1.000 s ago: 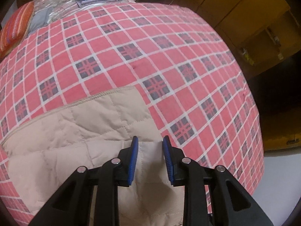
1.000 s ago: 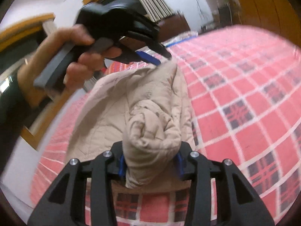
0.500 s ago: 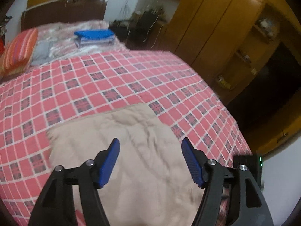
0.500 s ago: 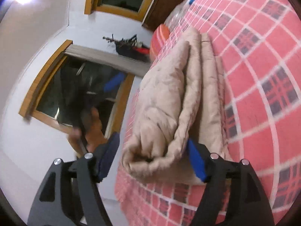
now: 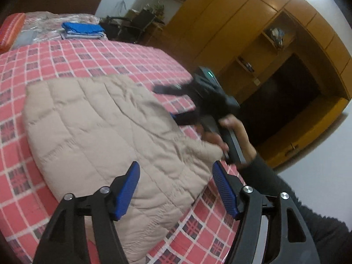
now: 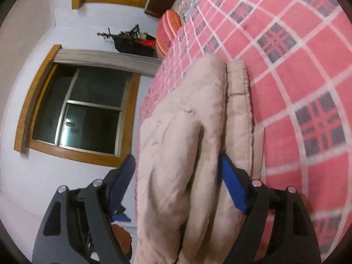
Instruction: Fold large clothes
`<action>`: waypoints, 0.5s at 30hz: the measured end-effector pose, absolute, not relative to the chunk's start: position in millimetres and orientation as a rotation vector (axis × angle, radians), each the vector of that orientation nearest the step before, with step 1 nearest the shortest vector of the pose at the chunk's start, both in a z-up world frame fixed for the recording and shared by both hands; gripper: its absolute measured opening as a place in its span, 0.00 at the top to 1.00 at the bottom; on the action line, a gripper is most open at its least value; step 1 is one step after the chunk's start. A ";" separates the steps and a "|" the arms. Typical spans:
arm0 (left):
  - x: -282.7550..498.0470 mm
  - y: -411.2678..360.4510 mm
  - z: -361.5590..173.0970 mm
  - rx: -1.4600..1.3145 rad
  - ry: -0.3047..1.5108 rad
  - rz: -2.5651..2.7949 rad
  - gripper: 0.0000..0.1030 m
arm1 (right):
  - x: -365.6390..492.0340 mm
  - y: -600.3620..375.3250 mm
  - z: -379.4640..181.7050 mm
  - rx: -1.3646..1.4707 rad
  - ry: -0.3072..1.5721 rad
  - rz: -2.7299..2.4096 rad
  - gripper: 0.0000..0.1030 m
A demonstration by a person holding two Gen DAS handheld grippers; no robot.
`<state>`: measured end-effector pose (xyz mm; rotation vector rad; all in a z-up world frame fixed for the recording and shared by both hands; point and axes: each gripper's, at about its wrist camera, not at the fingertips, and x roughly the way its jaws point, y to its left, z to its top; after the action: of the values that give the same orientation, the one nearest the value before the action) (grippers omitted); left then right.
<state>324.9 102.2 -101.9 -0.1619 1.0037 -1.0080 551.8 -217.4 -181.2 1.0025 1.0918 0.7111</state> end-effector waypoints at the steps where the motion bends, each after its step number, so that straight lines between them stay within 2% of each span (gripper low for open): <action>1: 322.0 99.8 -101.4 -0.158 1.004 -1.020 0.33 | 553.7 -214.2 -181.0 0.990 1.101 0.719 0.38; 2: 320.2 98.5 -101.0 -0.156 1.001 -1.028 0.33 | 555.0 -210.6 -177.7 0.960 1.108 0.726 0.56; 4: 314.3 96.0 -97.8 -0.161 0.991 -1.056 0.33 | 554.6 -209.1 -167.2 0.907 1.090 0.745 0.74; 5: 314.3 95.3 -97.7 -0.164 0.991 -1.065 0.33 | 548.9 -210.9 -157.6 0.890 1.069 0.761 0.78; 10: 314.1 83.4 -110.4 -0.154 1.019 -1.104 0.33 | 534.3 -239.9 -135.6 0.859 0.966 0.748 0.83; 15: 318.8 80.8 -126.2 -0.173 1.056 -1.088 0.33 | 533.9 -240.0 -176.6 0.936 1.004 0.770 0.83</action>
<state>318.8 80.8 -126.2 -0.1727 1.0560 -1.0880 533.9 -240.0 -176.6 0.9357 1.0041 0.7704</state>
